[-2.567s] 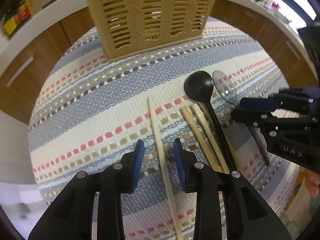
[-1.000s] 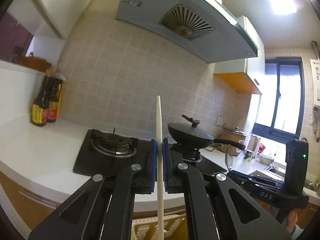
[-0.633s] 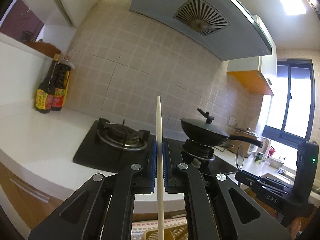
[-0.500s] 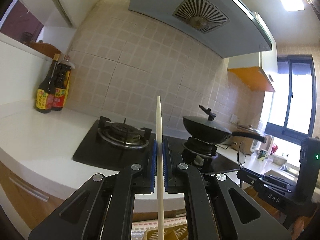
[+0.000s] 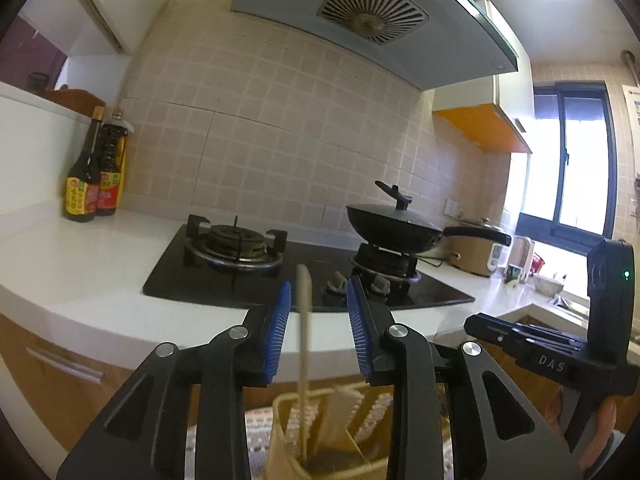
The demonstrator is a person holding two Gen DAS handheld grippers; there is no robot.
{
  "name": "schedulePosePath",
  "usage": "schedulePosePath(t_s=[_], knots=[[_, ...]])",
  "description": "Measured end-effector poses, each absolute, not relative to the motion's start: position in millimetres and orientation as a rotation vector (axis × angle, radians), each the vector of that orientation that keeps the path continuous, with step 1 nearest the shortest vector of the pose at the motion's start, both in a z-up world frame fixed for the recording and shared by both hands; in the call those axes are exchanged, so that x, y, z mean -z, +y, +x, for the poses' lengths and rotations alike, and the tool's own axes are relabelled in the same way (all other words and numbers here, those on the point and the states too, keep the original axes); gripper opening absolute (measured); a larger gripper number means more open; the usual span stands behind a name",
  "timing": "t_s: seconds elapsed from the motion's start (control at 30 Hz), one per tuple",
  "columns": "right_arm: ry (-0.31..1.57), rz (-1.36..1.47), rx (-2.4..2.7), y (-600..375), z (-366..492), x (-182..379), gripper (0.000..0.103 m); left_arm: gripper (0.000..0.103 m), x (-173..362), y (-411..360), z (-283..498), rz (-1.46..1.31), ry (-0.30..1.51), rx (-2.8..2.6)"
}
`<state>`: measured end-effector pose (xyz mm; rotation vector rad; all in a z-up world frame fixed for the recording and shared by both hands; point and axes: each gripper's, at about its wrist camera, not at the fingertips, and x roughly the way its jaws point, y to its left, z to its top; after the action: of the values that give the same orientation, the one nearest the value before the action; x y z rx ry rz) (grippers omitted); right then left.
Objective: Organize utensils
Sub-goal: 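Move both open grippers back down to the utensils on the cloth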
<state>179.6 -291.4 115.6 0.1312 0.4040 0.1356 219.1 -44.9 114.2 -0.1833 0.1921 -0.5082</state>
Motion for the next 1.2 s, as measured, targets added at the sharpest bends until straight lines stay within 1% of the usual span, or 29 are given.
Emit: schedulePosePath(t_s=[0.03,0.1,0.23,0.37,0.47,0.57,0.7,0.8,0.83,0.9,1.0,1.03,1.2], knots=[[0.407,0.137,-0.139,-292,175,-116,0.016,0.033,-115,-42,214,-0.184,0.198,0.514],[0.416,0.15,-0.146,-294,160,-119,0.016,0.037,-119,-38,203,-0.182,0.203,0.517],[0.436,0.19,-0.17,-296,132,-124,0.031,0.043,-132,-27,173,-0.182,0.212,0.543],[0.46,0.194,-0.173,-291,104,-127,0.032,0.044,-144,-22,143,-0.171,0.232,0.582],[0.502,0.193,-0.159,-286,87,-125,0.032,0.047,-148,-22,124,-0.157,0.284,0.619],[0.584,0.193,-0.152,-279,75,-114,0.032,0.047,-141,-25,110,-0.13,0.357,0.627],[0.739,0.237,-0.19,-274,75,-88,0.032,0.047,-116,-32,97,-0.078,0.486,0.626],[0.911,0.276,-0.234,-265,83,-50,0.032,0.047,-85,-37,91,-0.038,0.601,0.597],[0.94,0.285,-0.244,-263,85,-42,0.032,0.045,-68,-36,88,-0.037,0.652,0.586],[0.995,0.315,-0.275,-255,87,-19,0.031,0.044,-37,-35,87,-0.054,0.753,0.589],[1.049,0.343,-0.292,-244,91,6,0.031,0.034,-1,-38,85,-0.051,0.868,0.593],[1.059,0.344,-0.288,-242,93,11,0.031,0.032,11,-40,84,-0.04,0.903,0.595],[1.11,0.348,-0.271,-232,103,31,0.028,0.031,33,-55,76,-0.013,0.972,0.633]])
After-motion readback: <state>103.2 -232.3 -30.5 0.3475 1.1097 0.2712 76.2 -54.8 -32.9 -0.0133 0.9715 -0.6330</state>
